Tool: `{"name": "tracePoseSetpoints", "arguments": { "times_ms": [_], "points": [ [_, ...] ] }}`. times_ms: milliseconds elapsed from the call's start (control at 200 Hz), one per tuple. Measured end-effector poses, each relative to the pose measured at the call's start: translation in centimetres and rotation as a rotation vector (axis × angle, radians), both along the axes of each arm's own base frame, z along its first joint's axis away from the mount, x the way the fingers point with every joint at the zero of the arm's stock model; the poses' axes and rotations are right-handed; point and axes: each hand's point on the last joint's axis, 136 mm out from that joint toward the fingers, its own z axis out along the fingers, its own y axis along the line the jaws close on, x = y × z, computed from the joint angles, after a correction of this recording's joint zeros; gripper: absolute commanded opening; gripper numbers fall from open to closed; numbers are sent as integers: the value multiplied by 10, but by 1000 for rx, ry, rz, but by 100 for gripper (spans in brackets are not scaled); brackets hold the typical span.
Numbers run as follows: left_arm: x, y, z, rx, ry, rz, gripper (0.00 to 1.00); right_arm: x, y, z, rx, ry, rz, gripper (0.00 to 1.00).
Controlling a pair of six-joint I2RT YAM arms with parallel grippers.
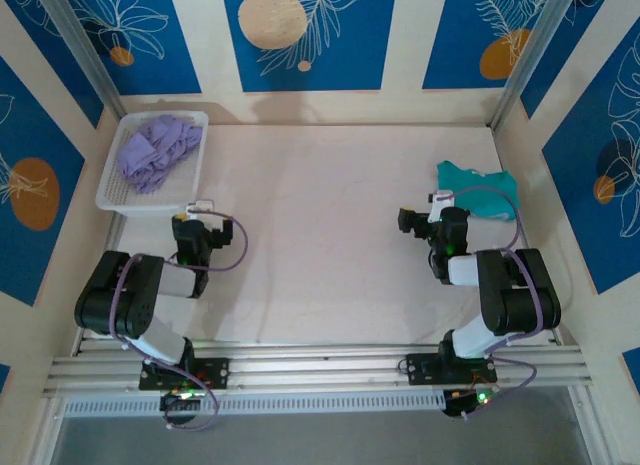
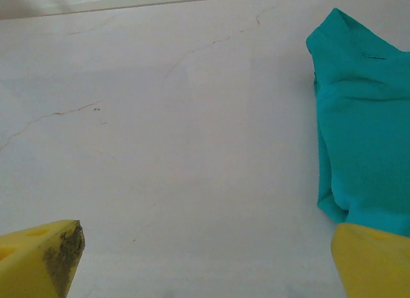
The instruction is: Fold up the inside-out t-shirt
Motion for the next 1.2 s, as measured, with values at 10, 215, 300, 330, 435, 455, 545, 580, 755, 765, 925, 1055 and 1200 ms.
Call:
{"name": "tracePoseSetpoints", "arguments": {
  "times_ms": [10,215,300,330,435,455,545,580,755,765,925,1055,1200],
  "points": [
    [0,0,0,0,0,0,100,0,0,0,0,0,0,99],
    [0,0,0,0,0,0,100,0,0,0,0,0,0,99],
    [0,0,0,0,0,0,100,0,0,0,0,0,0,99],
    [0,0,0,0,0,0,100,0,0,0,0,0,0,99],
    [0,0,0,0,0,0,100,0,0,0,0,0,0,99],
    [0,0,0,0,0,0,100,0,0,0,0,0,0,99],
    [0,0,0,0,0,0,100,0,0,0,0,0,0,99],
    [0,0,0,0,0,0,100,0,0,0,0,0,0,99],
    [1,3,1,-7,-3,12,100,0,0,0,1,0,2,99],
    [1,3,1,-8,-2,13,100,0,0,0,1,0,2,99],
    [-1,2,7,-12,17,0,100,-2,2,2,-3,13,3,99],
    [0,-14,55,-56,-43,-88,100,-5,-2,30,-10,-13,-37,99],
    [-7,-28,136,-179,-206,-152,100,-19,-13,94,120,-110,-109,97]
  ]
}}
